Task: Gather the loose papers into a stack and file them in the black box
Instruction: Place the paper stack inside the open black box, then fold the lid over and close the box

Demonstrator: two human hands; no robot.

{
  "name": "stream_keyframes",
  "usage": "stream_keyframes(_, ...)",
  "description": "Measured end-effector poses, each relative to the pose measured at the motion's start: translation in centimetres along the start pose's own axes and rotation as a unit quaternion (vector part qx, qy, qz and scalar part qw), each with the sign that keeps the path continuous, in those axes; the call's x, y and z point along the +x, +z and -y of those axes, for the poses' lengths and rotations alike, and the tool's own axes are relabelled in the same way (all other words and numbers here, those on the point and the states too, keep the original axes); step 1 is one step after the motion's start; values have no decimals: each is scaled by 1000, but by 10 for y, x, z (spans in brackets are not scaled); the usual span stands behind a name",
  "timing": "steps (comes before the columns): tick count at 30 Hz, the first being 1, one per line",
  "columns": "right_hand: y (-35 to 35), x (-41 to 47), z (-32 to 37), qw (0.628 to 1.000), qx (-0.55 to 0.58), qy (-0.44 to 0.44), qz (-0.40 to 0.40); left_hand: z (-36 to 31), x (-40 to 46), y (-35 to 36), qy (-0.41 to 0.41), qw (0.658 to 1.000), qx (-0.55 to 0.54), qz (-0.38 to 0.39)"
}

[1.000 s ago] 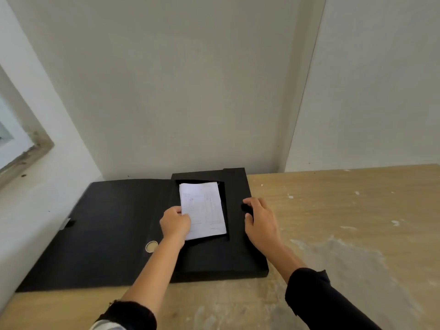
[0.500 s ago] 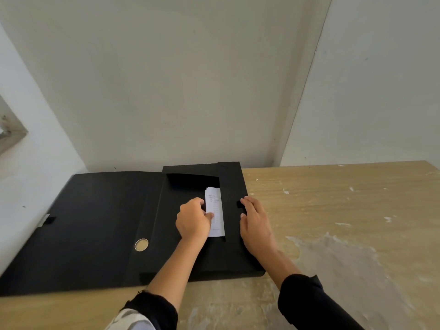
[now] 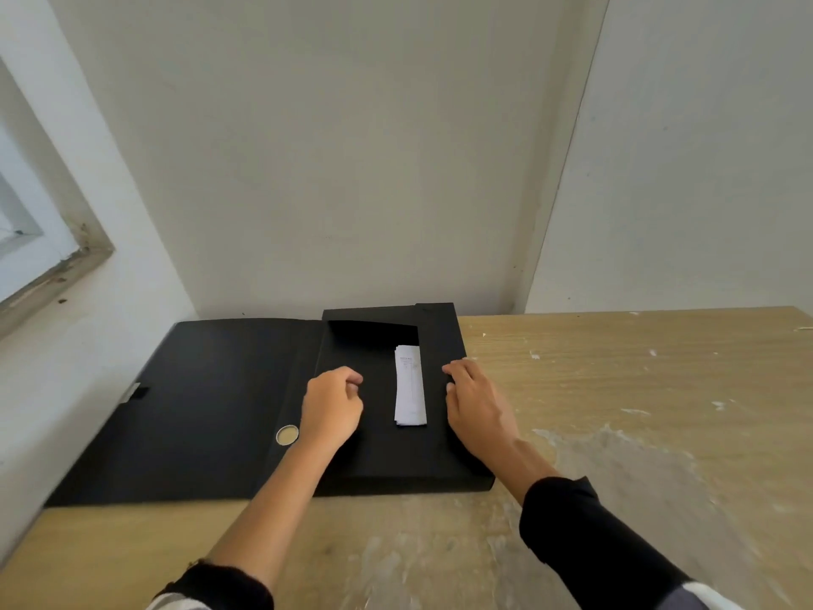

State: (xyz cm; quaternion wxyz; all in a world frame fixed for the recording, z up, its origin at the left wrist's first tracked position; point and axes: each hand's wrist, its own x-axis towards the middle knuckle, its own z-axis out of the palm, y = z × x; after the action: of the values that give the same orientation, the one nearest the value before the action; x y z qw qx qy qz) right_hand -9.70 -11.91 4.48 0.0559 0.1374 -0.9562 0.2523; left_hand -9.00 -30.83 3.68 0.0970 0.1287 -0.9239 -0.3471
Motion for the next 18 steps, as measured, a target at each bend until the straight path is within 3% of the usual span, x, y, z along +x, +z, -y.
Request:
stream_keyframes(5, 10, -27, 20, 998, 11, -58, 20, 33, -55, -31, -43, 988, -8, -148)
stream_keyframes(10, 17, -43, 31, 997, -2, -67, 29, 50, -96, -40, -190, 964, -10, -186)
stream_keyframes(14, 21, -46, 33, 998, 1, -59, 24, 52, -102, -49, -355, 898, -140, -219)
stream_keyframes(18, 28, -52, 30, 999, 13, -49, 14, 46, -96, -53, -370, 811, -360, -274)
